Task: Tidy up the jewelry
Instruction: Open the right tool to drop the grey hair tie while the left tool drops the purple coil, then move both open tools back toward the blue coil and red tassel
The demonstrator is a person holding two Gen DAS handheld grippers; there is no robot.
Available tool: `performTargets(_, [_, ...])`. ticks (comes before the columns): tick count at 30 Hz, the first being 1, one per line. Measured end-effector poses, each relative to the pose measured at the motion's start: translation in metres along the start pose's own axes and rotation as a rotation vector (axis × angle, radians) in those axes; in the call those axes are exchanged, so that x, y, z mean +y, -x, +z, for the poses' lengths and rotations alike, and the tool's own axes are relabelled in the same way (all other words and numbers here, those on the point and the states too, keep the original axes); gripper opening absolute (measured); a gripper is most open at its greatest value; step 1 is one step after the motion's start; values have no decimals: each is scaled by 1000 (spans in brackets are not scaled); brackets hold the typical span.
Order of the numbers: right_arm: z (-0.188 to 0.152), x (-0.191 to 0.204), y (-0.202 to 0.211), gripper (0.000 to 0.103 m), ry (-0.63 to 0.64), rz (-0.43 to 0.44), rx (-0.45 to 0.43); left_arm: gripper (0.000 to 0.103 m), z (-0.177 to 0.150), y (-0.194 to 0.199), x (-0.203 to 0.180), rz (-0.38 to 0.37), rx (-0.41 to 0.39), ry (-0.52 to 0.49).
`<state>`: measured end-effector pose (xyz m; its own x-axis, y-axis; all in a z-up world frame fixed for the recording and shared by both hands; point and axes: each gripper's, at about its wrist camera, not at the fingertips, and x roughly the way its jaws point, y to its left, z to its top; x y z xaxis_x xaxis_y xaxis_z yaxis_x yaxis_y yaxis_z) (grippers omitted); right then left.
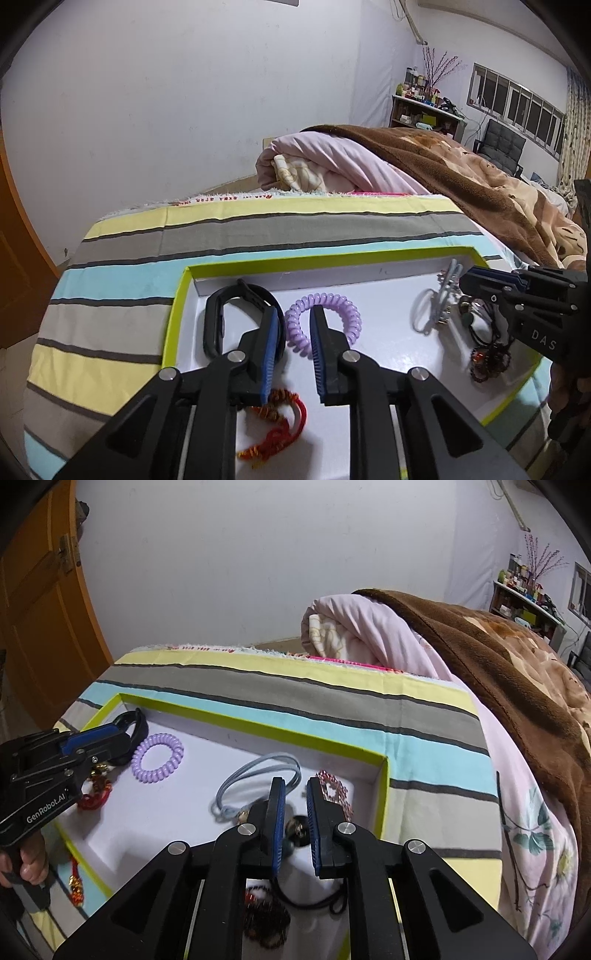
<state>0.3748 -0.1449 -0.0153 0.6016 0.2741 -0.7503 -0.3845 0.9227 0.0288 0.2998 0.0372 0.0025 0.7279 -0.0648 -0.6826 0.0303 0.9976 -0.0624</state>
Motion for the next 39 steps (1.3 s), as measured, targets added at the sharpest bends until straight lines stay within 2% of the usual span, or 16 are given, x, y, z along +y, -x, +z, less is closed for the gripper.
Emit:
performTargets(12, [-34,19,82,12,7,14,-90,19,-18,73,-16,-20,-75,-9])
performTargets(25, [-89,47,173,12,12,13,-178,19,-64,155,-28,-26,-147,6])
performTargets(39, [-143,73,221,12,9,32,-199,19,-114,207,-25,-10,-158,31])
